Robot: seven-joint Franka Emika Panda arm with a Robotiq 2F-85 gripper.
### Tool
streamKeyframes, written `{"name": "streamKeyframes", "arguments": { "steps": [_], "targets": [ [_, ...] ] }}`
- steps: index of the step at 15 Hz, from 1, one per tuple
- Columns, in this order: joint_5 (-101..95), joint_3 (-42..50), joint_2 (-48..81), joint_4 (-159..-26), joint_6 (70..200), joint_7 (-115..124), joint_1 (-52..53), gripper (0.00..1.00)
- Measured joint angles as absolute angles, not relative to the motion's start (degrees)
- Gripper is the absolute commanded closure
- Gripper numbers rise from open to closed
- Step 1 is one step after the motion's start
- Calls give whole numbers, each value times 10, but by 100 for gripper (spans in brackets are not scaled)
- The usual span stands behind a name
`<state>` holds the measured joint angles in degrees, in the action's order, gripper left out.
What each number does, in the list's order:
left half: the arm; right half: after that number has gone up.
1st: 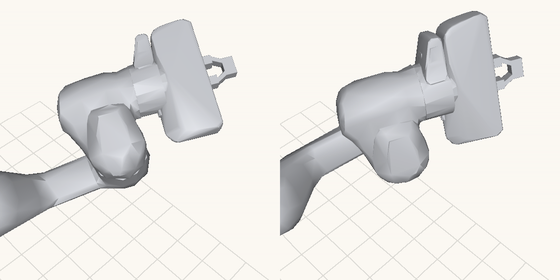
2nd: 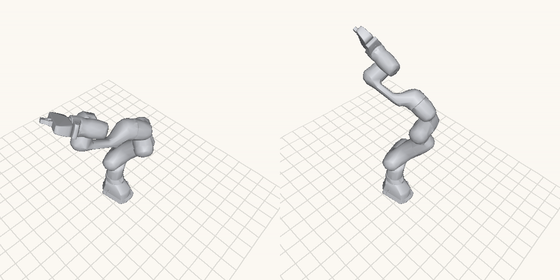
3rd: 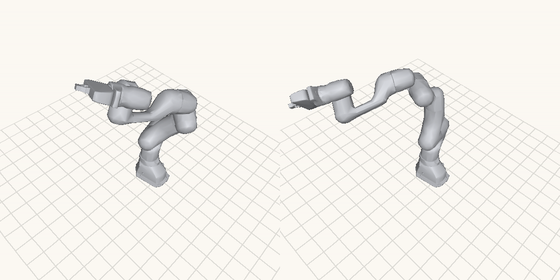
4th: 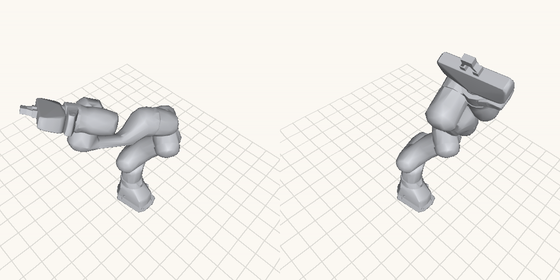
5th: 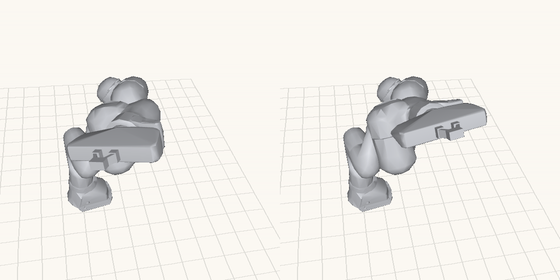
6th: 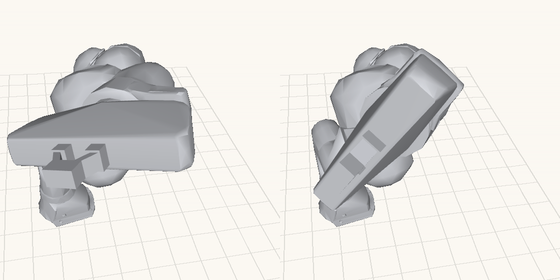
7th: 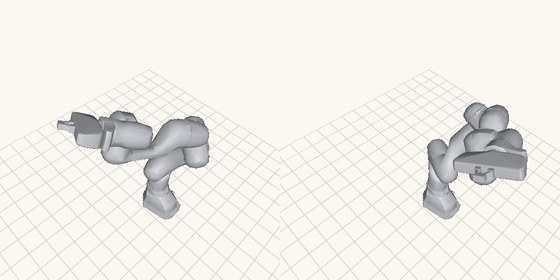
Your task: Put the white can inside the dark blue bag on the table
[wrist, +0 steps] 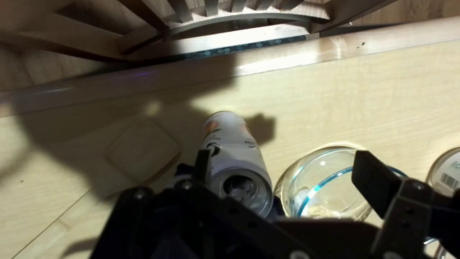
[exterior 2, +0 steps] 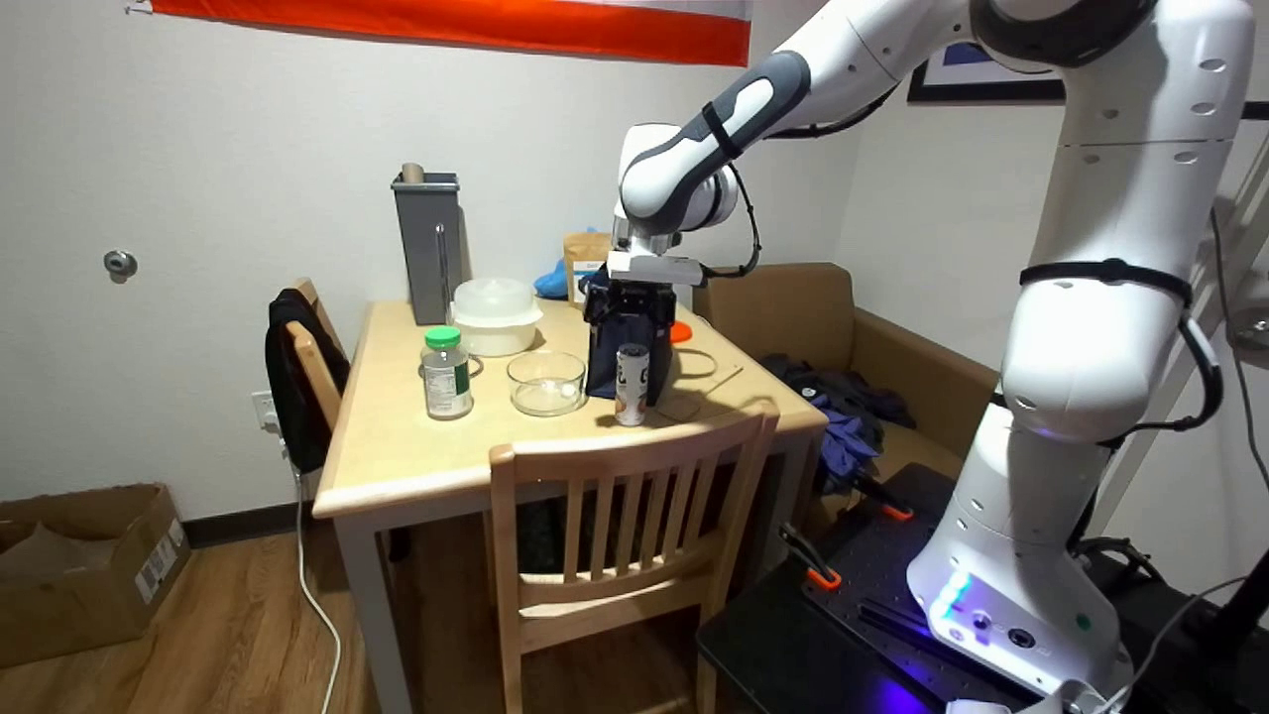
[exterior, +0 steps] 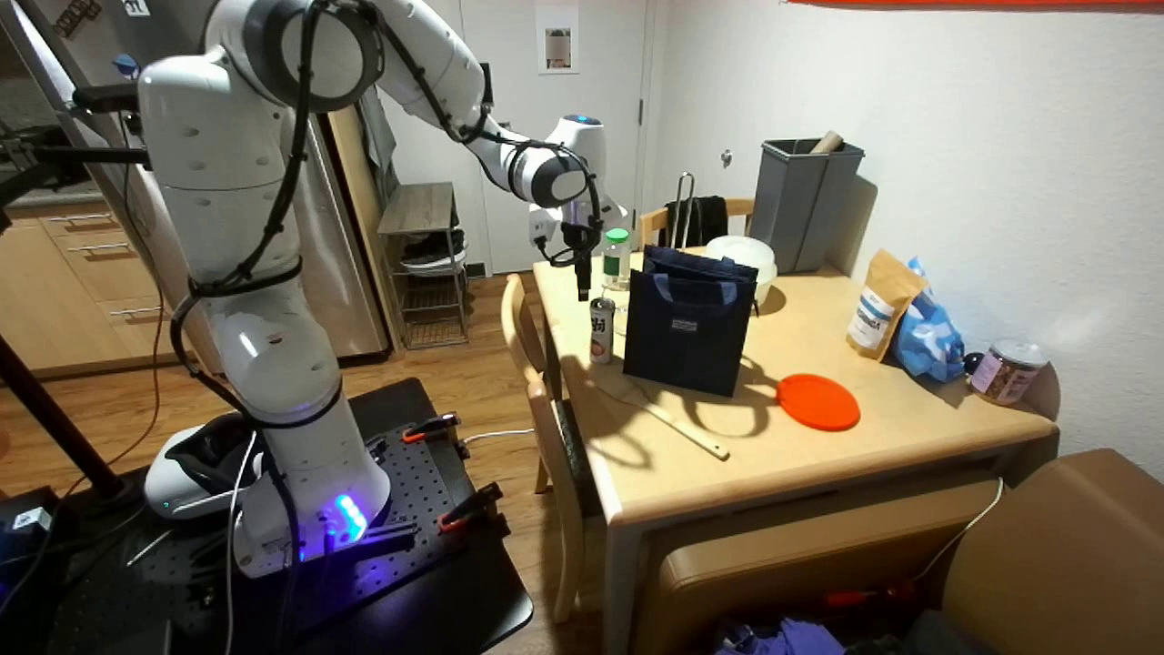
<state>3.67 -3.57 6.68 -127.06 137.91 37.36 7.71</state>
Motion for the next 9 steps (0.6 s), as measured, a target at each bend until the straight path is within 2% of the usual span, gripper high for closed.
{"name": "streamKeyframes", "arguments": {
  "steps": [9],
  "targets": [
    [0,-11,100,-1266,1379,410,77,0]
  ]
}}
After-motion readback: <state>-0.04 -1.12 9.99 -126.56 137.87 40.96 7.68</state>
